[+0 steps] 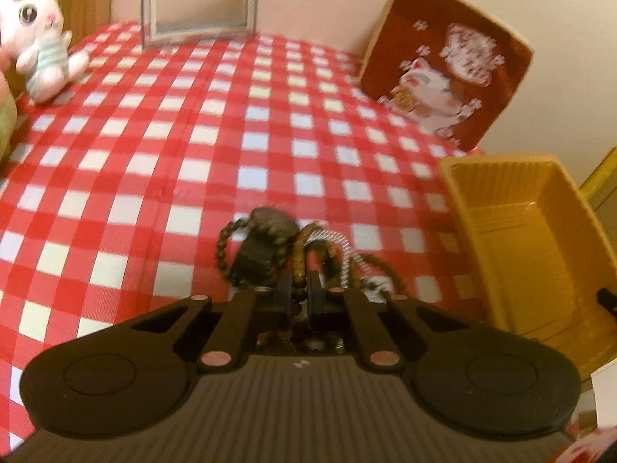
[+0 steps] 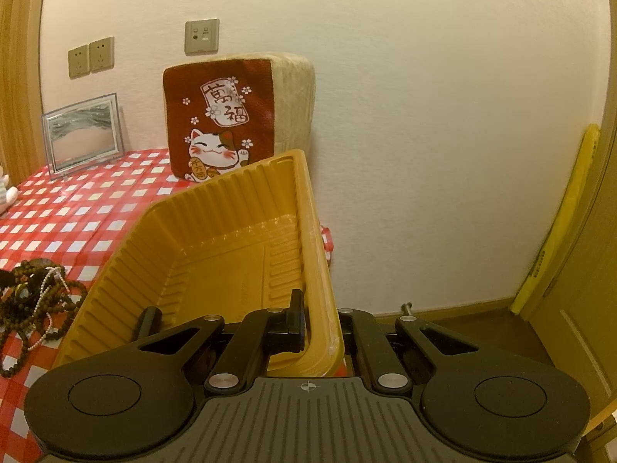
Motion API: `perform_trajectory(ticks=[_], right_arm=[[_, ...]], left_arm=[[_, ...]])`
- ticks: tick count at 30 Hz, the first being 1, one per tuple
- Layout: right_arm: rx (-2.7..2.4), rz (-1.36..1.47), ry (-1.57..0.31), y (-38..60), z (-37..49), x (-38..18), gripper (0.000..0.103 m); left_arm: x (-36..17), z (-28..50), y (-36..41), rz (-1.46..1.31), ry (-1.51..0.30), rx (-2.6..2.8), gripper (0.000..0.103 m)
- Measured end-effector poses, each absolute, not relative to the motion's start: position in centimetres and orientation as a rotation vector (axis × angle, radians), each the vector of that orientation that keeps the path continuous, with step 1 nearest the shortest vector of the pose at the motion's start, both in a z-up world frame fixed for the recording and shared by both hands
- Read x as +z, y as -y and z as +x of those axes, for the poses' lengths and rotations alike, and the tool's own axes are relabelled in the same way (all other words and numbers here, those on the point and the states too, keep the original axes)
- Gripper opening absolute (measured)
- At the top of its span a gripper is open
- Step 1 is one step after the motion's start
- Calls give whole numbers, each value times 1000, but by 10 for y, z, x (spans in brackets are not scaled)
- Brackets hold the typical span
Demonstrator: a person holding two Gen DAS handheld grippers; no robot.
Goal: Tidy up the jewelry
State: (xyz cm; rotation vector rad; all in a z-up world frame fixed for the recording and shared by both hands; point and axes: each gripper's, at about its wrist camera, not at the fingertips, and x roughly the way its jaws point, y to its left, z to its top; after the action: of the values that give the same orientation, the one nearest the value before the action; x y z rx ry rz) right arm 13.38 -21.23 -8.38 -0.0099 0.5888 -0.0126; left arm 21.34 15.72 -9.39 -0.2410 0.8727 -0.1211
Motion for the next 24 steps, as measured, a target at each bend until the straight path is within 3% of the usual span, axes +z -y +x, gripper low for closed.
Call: perform_trajectory(ticks=[24], right_arm=[[10, 7, -577, 214, 131, -84, 4]], left_arm=[[42, 191, -129, -300, -558, -288, 6]])
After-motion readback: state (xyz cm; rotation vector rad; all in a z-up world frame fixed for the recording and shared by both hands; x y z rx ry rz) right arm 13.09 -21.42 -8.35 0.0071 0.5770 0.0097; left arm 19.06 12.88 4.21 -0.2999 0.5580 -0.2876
